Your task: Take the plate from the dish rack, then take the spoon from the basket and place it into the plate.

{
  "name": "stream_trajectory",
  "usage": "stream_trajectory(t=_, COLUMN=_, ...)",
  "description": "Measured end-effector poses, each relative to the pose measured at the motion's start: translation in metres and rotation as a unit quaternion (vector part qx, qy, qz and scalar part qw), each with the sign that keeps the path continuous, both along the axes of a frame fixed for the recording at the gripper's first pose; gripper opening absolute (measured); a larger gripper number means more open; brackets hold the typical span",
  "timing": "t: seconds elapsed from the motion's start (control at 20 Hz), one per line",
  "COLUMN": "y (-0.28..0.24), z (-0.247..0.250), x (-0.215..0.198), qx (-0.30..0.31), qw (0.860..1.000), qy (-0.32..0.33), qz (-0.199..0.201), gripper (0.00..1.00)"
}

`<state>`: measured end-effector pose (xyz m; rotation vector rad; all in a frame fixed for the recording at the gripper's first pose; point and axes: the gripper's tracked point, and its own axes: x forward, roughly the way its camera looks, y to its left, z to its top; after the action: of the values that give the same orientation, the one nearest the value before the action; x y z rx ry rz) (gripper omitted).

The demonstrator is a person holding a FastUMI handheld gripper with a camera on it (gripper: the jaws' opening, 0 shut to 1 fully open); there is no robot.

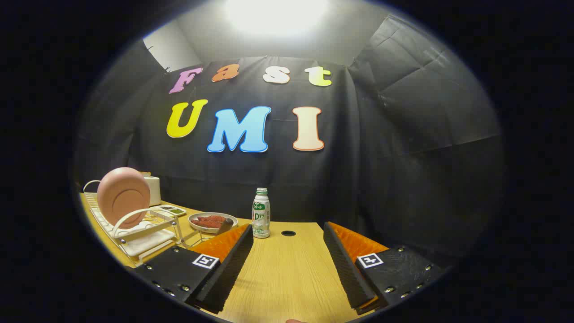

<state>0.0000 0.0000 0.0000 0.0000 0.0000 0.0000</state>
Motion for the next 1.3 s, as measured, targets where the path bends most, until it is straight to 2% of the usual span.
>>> stream_trajectory(t=0.4, y=0.038, z=0.068, x=-0.053, qx=0.008, qw=1.0, qy=-0.004, qz=0.0, gripper=0.97)
stream_trajectory(t=0.7, y=0.103, z=0.115, x=-0.078, qx=0.006, qw=1.0, qy=0.008, qz=0.026, gripper=0.97)
stream_trajectory(t=0.9, y=0.158, z=0.149, x=-0.072, qx=0.028, qw=0.998, qy=0.016, qz=0.055, gripper=0.96)
stream_trajectory(t=1.05, y=0.195, z=0.175, x=-0.057, qx=0.03, qw=0.997, qy=-0.005, qz=0.074, gripper=0.97)
stream_trajectory(t=1.3, y=0.253, z=0.186, x=-0.019, qx=0.033, qw=0.994, qy=0.004, qz=0.102, gripper=0.97)
